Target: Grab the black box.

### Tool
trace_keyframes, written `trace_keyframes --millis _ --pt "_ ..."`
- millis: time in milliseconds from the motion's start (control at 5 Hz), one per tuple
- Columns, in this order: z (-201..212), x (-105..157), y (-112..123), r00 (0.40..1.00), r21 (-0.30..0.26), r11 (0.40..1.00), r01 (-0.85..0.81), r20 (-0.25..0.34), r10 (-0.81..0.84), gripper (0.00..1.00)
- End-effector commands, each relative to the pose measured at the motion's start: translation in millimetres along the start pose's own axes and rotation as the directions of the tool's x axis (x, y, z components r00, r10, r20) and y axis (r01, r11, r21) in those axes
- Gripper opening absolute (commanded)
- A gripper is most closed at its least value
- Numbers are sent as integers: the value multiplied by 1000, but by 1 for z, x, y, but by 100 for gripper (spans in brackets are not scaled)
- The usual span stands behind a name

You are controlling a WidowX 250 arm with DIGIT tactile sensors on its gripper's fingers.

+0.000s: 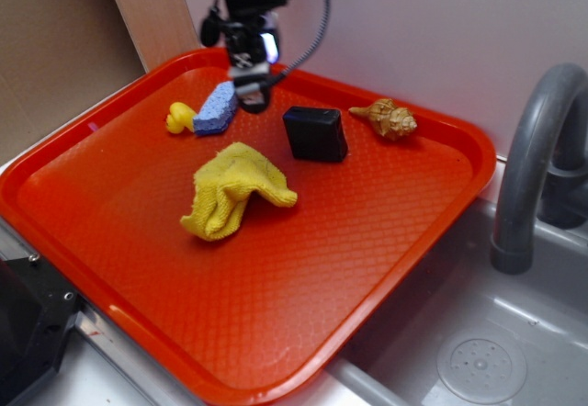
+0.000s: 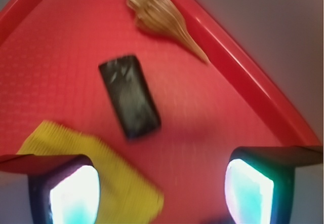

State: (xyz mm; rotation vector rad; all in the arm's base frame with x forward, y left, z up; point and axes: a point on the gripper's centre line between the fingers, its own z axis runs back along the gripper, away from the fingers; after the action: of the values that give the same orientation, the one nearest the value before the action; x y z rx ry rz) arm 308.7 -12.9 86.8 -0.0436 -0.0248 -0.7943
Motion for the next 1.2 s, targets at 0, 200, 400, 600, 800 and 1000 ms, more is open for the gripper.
trace_keyframes --millis 0,200,400,600,800,1000 --pt "-17 38 -52 976 -2 976 216 -7 -216 100" --pt "-29 46 -52 967 104 962 254 -3 -255 100" --pt "-51 52 -47 969 152 958 241 -89 -230 100" --pt "-61 52 -41 982 101 978 184 -54 -179 0" --pt "-51 45 -42 985 92 980 174 -23 -172 0" --pt "-2 28 -36 997 144 987 75 15 -78 0"
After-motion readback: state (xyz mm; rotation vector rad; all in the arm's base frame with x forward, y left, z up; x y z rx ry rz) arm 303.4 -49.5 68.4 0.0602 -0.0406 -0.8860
